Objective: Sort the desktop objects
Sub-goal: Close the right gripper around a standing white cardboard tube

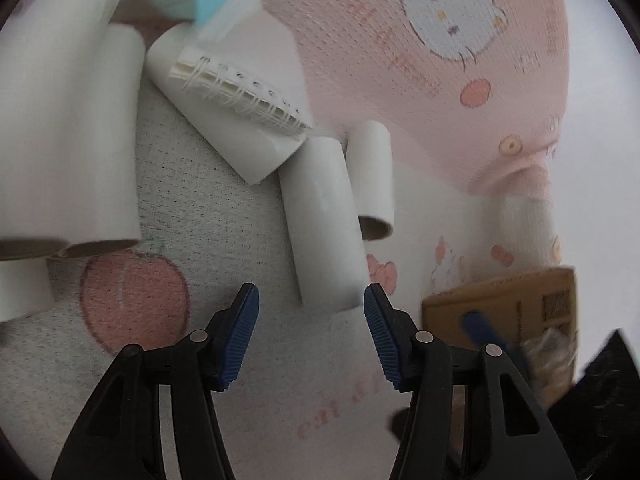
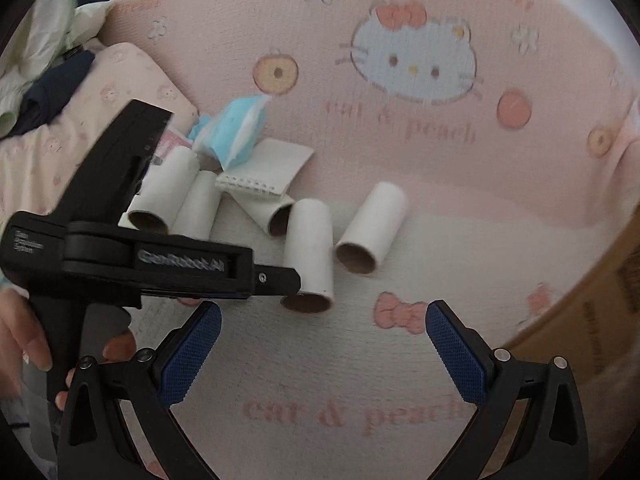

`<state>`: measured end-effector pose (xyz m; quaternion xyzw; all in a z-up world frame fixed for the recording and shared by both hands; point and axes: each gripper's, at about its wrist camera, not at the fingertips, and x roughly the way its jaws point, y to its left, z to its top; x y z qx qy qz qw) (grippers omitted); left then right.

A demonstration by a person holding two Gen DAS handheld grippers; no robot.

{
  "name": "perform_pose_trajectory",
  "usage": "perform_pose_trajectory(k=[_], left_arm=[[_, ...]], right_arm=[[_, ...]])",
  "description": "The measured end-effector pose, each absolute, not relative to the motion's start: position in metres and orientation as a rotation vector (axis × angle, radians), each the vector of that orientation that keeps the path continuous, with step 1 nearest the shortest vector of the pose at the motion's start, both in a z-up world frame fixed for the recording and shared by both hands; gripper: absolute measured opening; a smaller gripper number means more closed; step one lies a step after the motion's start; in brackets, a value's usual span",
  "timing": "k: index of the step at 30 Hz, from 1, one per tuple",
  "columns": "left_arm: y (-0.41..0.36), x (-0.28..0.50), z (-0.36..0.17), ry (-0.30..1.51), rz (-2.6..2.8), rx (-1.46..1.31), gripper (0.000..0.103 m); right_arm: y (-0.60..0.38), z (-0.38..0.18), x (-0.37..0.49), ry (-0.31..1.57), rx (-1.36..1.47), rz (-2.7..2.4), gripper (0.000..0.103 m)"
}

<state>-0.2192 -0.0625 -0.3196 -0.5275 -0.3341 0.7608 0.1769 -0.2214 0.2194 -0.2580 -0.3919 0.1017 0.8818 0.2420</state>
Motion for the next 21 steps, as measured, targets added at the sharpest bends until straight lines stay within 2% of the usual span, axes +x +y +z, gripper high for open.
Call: perform_pose_trajectory(k=[5, 6, 7, 9, 14, 15, 18, 21], left_arm=[[-0.062, -0.223, -0.324, -1.026, 2.059, -1.455, 0.059], [-0.063, -0.223, -0.325, -1.054, 2.028, -1.448, 0.058], [-0.064, -0.223, -0.326, -1.072, 2.011, -1.438, 0.055], [-0.065, -0.223, -0.324, -1.069, 2.037, -1.427, 0.046], [-0.071, -0.222, -0.327, -1.077, 2.071, -1.430, 0.040], [-0.073, -0.222, -0.329, -1.085, 2.068, -1.430, 0.039], [-0.074, -0.222, -0.331, -1.072, 2.072, -1.413, 0.039], [-0.076, -0.222, -0.332, -1.090, 2.078, -1.397, 0.039]], right_arm=[[0.236, -0.273, -0.233, 0.417, -1.074, 2.412, 0.099], [0.241, -0.276, -0.235, 0.459, -1.087, 2.422, 0.092], [0.244, -0.279, -0.237, 0.502, -1.102, 2.434, 0.081], [0.249, -0.283, -0.241, 0.560, -1.120, 2.443, 0.071], [0.256, -0.294, -0.247, 0.608, -1.146, 2.422, 0.069], [0.256, -0.296, -0.249, 0.630, -1.148, 2.427, 0.066], [0.255, -0.297, -0.253, 0.669, -1.179, 2.466, 0.064], [0.252, -0.294, -0.262, 0.601, -1.200, 2.469, 0.063]])
